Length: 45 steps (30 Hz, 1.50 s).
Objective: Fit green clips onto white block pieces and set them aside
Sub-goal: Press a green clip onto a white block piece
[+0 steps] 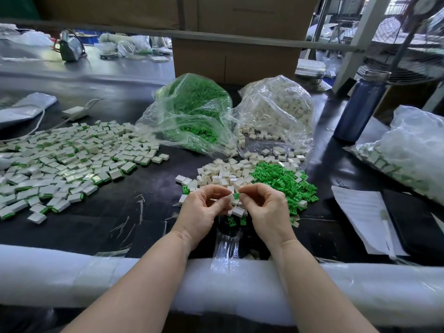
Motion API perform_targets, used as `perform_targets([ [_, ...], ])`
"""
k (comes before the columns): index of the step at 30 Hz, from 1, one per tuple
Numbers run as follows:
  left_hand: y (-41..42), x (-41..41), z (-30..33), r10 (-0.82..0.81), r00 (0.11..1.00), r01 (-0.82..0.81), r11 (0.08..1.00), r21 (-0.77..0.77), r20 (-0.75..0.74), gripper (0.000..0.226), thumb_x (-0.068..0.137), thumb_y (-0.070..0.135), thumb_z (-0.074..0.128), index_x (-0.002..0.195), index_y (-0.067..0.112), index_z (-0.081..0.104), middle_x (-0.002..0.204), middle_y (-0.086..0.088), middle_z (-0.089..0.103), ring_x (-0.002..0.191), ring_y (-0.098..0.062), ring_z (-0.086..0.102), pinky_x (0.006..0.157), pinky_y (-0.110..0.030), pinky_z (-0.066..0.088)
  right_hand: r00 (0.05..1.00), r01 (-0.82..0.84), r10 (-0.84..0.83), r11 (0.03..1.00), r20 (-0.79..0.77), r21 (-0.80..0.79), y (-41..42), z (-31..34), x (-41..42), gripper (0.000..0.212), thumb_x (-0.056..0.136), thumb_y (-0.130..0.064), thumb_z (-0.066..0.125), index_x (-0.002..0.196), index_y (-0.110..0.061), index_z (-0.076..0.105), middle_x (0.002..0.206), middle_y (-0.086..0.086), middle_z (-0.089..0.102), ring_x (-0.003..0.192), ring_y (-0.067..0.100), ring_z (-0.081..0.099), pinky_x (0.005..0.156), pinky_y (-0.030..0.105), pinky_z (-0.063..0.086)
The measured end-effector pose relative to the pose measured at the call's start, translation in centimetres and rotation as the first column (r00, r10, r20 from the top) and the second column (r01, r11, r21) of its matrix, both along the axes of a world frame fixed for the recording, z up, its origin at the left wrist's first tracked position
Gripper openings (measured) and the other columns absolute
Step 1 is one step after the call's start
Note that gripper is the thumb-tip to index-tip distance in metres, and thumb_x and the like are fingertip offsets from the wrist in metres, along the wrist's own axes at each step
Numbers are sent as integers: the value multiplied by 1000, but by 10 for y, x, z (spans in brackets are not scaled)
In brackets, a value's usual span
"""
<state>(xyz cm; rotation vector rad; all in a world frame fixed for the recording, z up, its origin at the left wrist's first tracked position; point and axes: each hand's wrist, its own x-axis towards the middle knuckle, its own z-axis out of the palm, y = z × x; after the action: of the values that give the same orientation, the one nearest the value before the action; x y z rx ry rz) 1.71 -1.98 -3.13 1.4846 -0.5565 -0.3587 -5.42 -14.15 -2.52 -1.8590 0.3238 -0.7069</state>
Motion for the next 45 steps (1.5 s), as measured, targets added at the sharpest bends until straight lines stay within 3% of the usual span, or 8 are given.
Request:
perform_targets([
  [6, 0, -1, 1, 0, 1000, 0, 1000, 6, -6, 12, 85, 1, 61, 87, 12, 65, 75, 2, 67, 69, -8, 67, 66, -18, 55, 1000, -5, 5, 1000, -7, -11, 1, 2, -1, 16, 80, 1, 68, 78, -16, 69, 74, -9, 67, 68, -4, 61, 67, 7, 46],
  [16, 1, -2, 2, 17, 999, -20, 998, 61, 49, 12, 86, 1, 59, 89, 10, 67, 77, -3, 66, 67, -6, 63, 68, -16, 52, 998, -44, 44, 999, -34, 4, 4, 5, -2, 14, 81, 3, 66, 79, -11, 69, 74, -2, 67, 69, 4, 61, 70, 14, 50],
  [22, -1, -5, 4, 23, 995, -31, 996, 86, 97, 18, 85, -4, 59, 81, 12, 66, 72, -2, 62, 64, -11, 58, 67, -16, 51, 997, -32, 33, 999, -70, 14, 4, 6, -1, 13, 77, 5, 68, 76, -8, 66, 70, 0, 64, 64, 7, 59, 65, 16, 50],
  [31, -1, -8, 7, 1, 993, -13, 995, 101, 121, 24, 84, -7, 59, 76, 14, 66, 72, 3, 60, 63, 1, 58, 65, -12, 47, 994, -25, 30, 999, -104, 46, 2, 5, 0, 20, 72, 7, 72, 67, -11, 67, 61, -3, 62, 57, 3, 56, 59, 12, 46],
  [38, -1, -7, 5, -8, 992, -9, 992, 129, 128, 22, 84, -5, 60, 77, 16, 66, 72, 2, 61, 70, -13, 58, 73, -21, 52, 993, -29, 38, 996, -112, 79, 2, 6, -1, 24, 70, 9, 72, 63, -14, 67, 62, 0, 64, 59, 9, 58, 61, 18, 50],
  [45, 0, -8, 6, -23, 990, 3, 990, 143, 137, 23, 84, -4, 61, 77, 17, 66, 72, 2, 61, 72, -13, 58, 74, -22, 52, 990, -44, 57, 994, -126, 100, 2, 9, -2, 31, 69, 10, 72, 60, -19, 65, 62, 1, 64, 61, 12, 59, 64, 22, 52],
])
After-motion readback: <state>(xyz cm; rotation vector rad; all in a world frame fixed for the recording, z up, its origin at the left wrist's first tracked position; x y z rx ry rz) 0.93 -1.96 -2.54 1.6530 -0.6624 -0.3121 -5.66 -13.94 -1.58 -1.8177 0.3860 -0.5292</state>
